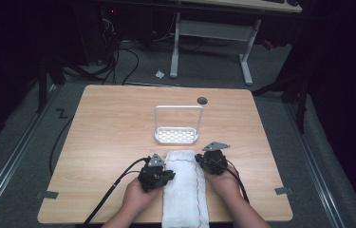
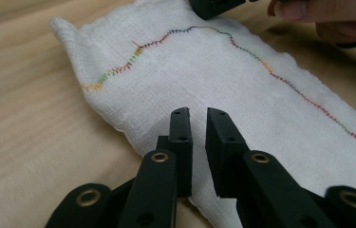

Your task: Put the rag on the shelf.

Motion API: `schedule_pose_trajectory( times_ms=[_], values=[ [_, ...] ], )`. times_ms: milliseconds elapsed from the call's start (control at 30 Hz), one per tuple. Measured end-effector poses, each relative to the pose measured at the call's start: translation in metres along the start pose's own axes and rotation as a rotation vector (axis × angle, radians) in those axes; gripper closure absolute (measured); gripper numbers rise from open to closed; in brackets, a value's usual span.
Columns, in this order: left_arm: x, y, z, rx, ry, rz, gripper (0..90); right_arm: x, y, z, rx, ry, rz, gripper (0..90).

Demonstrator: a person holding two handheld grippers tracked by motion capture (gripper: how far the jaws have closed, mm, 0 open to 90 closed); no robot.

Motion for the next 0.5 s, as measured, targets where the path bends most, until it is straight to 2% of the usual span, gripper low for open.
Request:
schedule_pose_trajectory(
  times_ms=[100, 133, 200, 267, 300, 333, 400, 500],
  values=[
    [0.011, 0.010, -0.005, 0.014, -0.008, 0.001, 80.6, 0.006, 0.007, 0.010, -0.024, 0.024, 0.007, 83.1],
    [0.012, 0.013, -0.004, 0.004, -0.009, -0.004, 80.3, 0.008, 0.008, 0.012, -0.028, 0.030, 0.002, 82.8],
    [0.009, 0.016, 0.001, -0.030, -0.005, -0.028, 77.7, 0.011, 0.009, 0.015, -0.026, 0.030, -0.009, 82.5],
    [0.001, 0.018, 0.009, -0.071, 0.023, -0.060, 71.0, 0.012, 0.009, 0.013, -0.033, 0.007, -0.019, 81.6],
    [-0.007, 0.017, 0.017, -0.139, 0.031, -0.100, 67.7, 0.012, 0.008, 0.013, -0.034, 0.006, -0.023, 81.6],
    [-0.007, 0.017, 0.017, -0.139, 0.031, -0.100, 65.6, 0.012, 0.008, 0.013, -0.034, 0.006, -0.023, 81.6],
    [-0.013, 0.012, 0.027, -0.168, 0.062, -0.110, 63.7, 0.013, 0.009, 0.014, -0.033, 0.005, -0.027, 81.6],
    [-0.017, -0.001, 0.035, -0.206, 0.095, -0.087, 57.0, 0.013, 0.009, 0.014, -0.030, 0.008, -0.033, 81.6]
  ],
)
Point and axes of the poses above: each handheld gripper's, and its own axes: y roughly backward along the jaws, x roughly out of its underside, z roughly to its left, the point moved 2 cm from there along -y, roughly forward along the jaws, and after that the axes turned 1 degree about -z, right-handed, at the moved point
